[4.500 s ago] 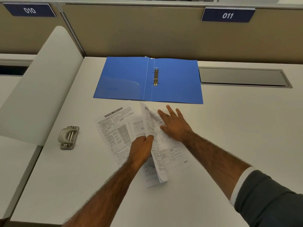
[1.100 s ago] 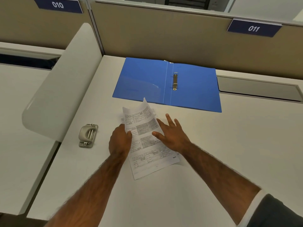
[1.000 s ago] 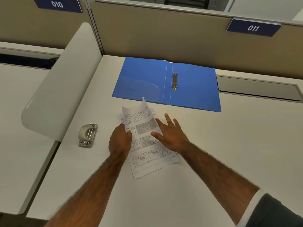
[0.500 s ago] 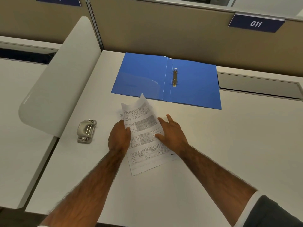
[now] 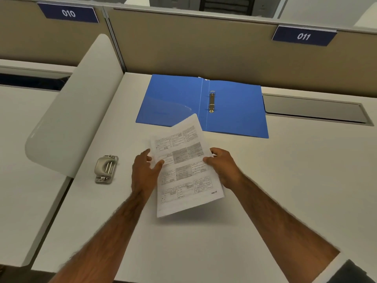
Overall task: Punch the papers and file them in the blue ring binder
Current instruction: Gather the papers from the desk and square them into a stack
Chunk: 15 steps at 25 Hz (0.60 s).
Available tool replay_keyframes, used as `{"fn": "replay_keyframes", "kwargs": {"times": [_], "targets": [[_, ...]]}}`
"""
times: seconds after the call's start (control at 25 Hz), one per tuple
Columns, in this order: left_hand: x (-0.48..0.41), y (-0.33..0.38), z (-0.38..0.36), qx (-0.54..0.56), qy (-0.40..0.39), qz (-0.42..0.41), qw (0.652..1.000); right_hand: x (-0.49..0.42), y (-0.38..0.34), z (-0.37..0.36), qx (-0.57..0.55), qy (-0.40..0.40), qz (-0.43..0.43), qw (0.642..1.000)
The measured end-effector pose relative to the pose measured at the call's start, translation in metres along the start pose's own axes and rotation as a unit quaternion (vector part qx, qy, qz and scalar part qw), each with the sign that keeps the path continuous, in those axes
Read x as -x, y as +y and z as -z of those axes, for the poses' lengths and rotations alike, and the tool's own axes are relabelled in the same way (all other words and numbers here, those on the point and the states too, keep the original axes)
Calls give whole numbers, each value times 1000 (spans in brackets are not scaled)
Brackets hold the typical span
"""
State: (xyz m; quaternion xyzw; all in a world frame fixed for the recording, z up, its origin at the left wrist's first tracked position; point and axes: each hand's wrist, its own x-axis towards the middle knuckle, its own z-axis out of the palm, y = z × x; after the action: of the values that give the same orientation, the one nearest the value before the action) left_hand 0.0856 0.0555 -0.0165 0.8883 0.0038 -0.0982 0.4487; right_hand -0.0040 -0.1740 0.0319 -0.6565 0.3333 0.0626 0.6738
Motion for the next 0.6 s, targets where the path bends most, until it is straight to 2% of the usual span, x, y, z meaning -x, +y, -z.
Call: {"fn": "replay_keyframes", "kwargs": {"times": [0.04, 0.08, 0.16, 0.2, 0.24, 0.32, 0.44, 0.6], "targets": [[3, 8, 1, 69, -12, 31, 997, 5, -3, 12, -14, -3, 14, 1000], [8, 18, 2, 167, -57, 65, 982, 10, -5, 24, -27, -8, 28, 999], [19, 44, -1, 343, -219, 94, 909, 24, -9, 47, -46, -27, 61, 997], [24, 57, -3, 378, -281, 81, 878, 31, -12, 56, -53, -40, 78, 995], [29, 73, -5, 383, -311, 56, 868, 37, -15, 64, -59, -50, 94, 993], [41, 107, -10, 345, -298, -1, 890, 48, -21, 76, -69, -43, 127, 989], [57, 150, -12, 290, -236, -79, 924, 61, -37, 89, -77, 29, 199, 976], [65, 169, -12, 295, -213, -150, 920, 76, -50, 105, -81, 44, 275, 957]]}}
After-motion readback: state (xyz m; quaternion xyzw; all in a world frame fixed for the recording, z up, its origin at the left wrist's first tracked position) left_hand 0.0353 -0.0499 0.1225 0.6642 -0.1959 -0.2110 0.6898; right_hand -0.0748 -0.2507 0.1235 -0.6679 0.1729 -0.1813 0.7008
